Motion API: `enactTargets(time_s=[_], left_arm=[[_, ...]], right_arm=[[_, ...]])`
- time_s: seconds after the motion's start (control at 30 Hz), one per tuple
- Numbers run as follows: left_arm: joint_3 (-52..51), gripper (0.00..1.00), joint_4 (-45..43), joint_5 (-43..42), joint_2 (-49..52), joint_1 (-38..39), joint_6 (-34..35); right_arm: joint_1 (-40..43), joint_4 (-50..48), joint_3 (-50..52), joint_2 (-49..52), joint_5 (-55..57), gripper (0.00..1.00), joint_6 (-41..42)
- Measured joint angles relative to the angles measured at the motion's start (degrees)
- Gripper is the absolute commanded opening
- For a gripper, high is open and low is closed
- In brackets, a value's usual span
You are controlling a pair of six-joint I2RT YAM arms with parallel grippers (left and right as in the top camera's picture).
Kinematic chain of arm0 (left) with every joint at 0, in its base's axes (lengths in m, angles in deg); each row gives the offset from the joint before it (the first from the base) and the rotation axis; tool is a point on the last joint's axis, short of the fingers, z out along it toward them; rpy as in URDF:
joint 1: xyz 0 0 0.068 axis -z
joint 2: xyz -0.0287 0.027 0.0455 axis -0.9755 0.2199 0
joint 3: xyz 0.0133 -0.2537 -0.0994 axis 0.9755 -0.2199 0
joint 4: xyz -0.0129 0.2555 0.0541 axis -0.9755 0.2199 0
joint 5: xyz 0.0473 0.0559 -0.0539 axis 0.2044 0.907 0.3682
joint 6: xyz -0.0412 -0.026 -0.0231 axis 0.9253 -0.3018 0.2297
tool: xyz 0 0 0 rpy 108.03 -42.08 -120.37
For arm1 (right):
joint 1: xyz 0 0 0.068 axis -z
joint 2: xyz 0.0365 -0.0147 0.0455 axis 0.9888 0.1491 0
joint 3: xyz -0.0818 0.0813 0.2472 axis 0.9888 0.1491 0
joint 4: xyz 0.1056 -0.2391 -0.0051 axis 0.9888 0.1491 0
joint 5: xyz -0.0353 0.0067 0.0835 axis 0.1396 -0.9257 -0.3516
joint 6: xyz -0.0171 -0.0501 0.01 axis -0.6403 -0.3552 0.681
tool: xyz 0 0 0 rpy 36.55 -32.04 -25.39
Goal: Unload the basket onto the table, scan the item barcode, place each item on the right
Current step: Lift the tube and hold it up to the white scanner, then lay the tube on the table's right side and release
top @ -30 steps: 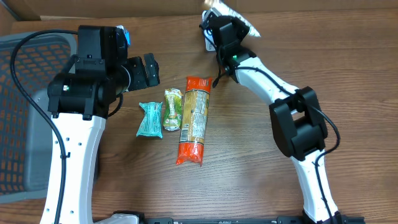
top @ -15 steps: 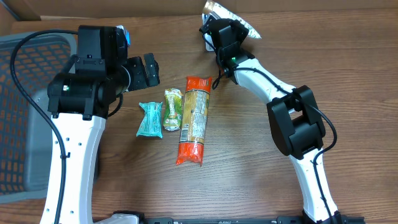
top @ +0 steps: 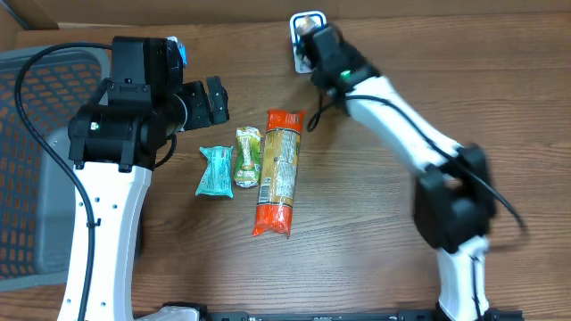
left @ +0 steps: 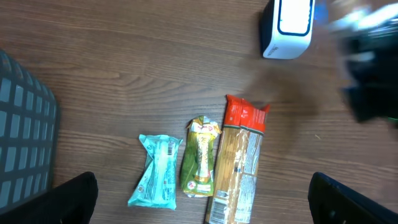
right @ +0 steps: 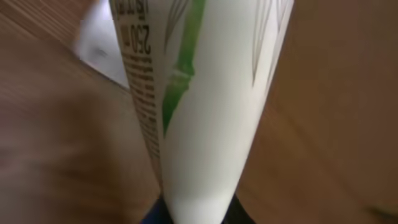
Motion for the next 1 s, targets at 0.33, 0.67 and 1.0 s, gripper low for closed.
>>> enactTargets(time_s=[0.33, 0.67, 1.0], left_arm=[[0.00, 1.00, 0.02, 0.00, 0.00, 0.00, 0.00], [0.00, 0.99, -0.02, 0.00, 0.00, 0.00, 0.00], [0.00, 0.99, 0.07, 0.00, 0.09, 0.00, 0.00]], right_arm=[[17.42, 25.05, -1.88, -23.54, -26.93, 0.04, 36.17], [33.53, 12.17, 22.45, -16.87, -30.38, 0.04, 64.54], [38.36, -8.28, 39.28, -16.96, -30.21, 0.48, 79.91]])
